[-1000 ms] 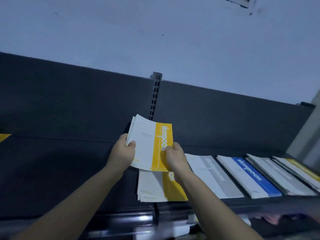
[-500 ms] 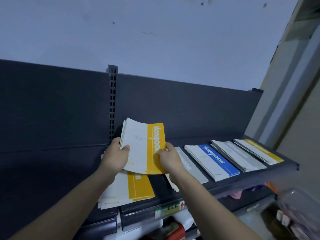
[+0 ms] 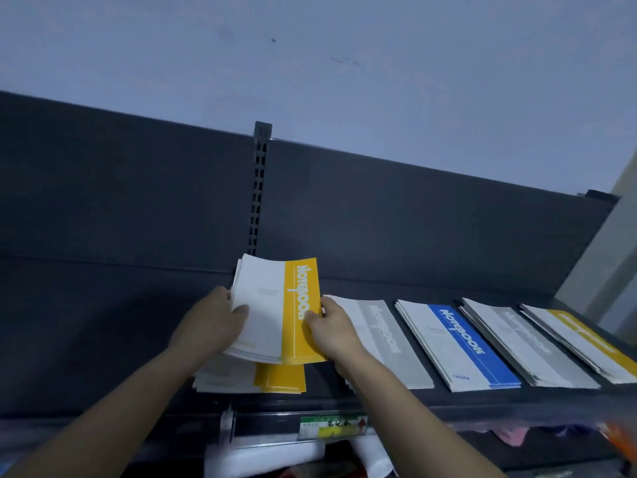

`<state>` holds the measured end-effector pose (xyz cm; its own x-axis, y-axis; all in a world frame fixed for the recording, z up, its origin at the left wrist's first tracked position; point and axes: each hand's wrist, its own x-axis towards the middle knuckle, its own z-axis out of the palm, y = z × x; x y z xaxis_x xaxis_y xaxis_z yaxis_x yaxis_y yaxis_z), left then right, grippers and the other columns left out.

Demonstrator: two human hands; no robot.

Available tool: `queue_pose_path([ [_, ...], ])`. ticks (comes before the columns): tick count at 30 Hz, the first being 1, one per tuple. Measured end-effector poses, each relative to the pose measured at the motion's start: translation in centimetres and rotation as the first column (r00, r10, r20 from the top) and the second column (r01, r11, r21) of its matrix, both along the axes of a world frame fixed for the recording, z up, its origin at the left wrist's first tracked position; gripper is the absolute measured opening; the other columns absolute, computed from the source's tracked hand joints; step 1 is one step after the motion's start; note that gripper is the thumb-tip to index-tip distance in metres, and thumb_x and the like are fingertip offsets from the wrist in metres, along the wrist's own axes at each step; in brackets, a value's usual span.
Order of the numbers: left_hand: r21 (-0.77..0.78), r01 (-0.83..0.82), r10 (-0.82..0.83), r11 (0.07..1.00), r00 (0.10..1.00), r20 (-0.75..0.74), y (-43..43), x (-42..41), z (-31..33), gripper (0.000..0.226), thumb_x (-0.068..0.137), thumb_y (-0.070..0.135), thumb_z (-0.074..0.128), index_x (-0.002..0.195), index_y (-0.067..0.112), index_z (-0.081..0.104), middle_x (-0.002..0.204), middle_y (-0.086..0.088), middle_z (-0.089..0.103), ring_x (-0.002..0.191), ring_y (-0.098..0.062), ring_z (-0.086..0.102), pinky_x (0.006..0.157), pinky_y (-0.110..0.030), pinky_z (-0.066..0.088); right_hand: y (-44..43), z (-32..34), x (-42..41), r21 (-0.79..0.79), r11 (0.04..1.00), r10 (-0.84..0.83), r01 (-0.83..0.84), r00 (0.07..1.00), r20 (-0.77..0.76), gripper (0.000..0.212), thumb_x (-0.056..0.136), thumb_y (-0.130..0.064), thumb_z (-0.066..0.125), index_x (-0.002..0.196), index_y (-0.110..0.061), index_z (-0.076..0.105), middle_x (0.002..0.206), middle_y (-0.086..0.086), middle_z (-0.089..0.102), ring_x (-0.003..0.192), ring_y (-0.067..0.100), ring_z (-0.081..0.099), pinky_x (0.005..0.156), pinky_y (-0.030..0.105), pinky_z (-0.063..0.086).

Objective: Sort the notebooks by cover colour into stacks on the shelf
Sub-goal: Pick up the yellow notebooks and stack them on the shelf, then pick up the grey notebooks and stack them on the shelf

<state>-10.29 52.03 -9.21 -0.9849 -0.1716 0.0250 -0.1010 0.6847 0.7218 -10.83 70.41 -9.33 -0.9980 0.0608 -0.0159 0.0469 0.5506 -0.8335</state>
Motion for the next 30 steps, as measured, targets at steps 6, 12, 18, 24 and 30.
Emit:
queue_pose_path([
  [6,-0.308,-0.024,0.042,0.951,0.998,0.053,-1.1,1.1,-1.9,0.025,0.097,0.039,0.041,0.107,0.017,0.049,0.097,0.001,0.058,0.080,-0.016,0.054,0.066,-0.029,0.046,-1.1,-1.8,-0.2,0.421,0.901,0.102,-0.110,0.994,0.040,0.036,0.098,-0.037,0.045,0.118,-0.007,0.050,0.116,0.012,0.061,0.108,0.032,0.057,0.076,0.033,0.041],
  [12,-0.576,-0.021,0.060,0.817,0.997,0.050,-0.8,1.8,-2.1,0.039,0.098,0.046,0.037,0.119,0.017,0.053,0.118,-0.004,0.051,0.100,-0.020,0.057,0.068,-0.030,0.042,-1.2,-1.6,-0.3,0.650,0.747,0.115,-0.140,0.990,0.081,0.041,0.094,-0.042,0.046,0.123,-0.013,0.050,0.122,0.007,0.061,0.112,0.029,0.058,0.073,0.032,0.041],
  [18,-0.561,-0.023,0.029,0.828,1.000,0.002,-3.2,2.5,-1.4,0.044,0.097,0.049,0.041,0.121,0.016,0.055,0.123,-0.002,0.054,0.105,-0.018,0.057,0.078,-0.030,0.047,-4.3,-0.1,-0.8,0.635,0.764,0.251,-0.119,0.960,-0.121,0.045,0.092,-0.029,0.054,0.132,-0.013,0.041,0.133,0.008,0.047,0.124,0.029,0.045,0.088,0.036,0.044],
  [24,-0.700,-0.143,0.101,0.700,0.990,-0.101,-11.0,4.4,0.7,0.033,0.098,0.039,0.044,0.116,0.015,0.057,0.117,-0.003,0.058,0.109,-0.020,0.054,0.079,-0.031,0.045,-12.3,1.3,-1.1,0.685,0.690,0.481,-0.232,0.855,-0.195,0.045,0.092,-0.037,0.056,0.128,-0.012,0.047,0.129,0.010,0.049,0.123,0.029,0.044,0.094,0.036,0.041],
  [30,-0.803,-0.201,0.177,0.561,0.977,-0.120,-21.6,7.0,3.1,0.031,0.096,0.037,0.045,0.119,0.018,0.055,0.121,-0.003,0.055,0.115,-0.023,0.051,0.090,-0.035,0.040,-22.9,2.3,-0.5,0.726,0.613,0.583,-0.311,0.799,-0.150,0.040,0.092,-0.036,0.055,0.125,-0.014,0.049,0.126,0.009,0.048,0.121,0.028,0.044,0.095,0.037,0.042],
])
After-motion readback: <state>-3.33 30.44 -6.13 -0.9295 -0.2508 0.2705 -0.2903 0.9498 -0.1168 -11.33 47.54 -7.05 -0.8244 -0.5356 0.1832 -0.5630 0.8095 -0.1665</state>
